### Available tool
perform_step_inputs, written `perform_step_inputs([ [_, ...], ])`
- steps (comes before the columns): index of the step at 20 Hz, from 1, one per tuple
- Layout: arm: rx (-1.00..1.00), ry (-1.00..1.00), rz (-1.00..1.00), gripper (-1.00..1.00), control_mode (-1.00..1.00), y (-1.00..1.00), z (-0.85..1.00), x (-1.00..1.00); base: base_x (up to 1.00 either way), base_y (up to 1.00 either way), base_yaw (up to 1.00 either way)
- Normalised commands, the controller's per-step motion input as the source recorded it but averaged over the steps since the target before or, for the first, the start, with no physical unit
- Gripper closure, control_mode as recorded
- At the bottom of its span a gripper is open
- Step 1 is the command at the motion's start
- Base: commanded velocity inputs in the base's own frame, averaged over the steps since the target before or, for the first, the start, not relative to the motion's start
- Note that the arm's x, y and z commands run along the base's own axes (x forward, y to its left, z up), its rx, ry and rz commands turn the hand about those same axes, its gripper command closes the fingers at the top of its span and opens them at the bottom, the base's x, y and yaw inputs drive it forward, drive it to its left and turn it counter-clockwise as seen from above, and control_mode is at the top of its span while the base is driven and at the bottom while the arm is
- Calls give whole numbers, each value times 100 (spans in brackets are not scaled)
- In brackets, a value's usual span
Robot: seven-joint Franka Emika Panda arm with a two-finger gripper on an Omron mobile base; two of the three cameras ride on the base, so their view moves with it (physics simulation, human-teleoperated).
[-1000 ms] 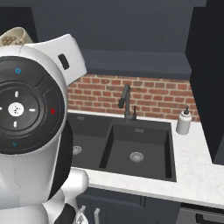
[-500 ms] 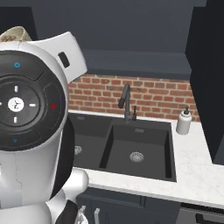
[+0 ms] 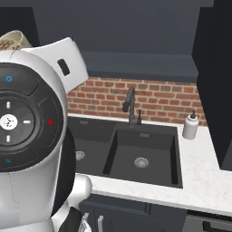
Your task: Gather all objects into one cabinet and sort the glasses and bowls to opposite sides.
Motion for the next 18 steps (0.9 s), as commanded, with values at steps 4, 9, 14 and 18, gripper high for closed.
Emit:
perform_step_inputs([
  [4, 0, 0, 0, 100, -100, -2, -8, -10, 0, 0, 0],
  [9, 0, 0, 0, 100, 100, -1, -4, -7, -9, 0, 0],
  [14, 0, 0, 0, 100, 100, 0, 0, 0, -89, -24, 7],
  [18, 0, 0, 0, 100, 100, 0, 0, 0, -100, -37, 9],
])
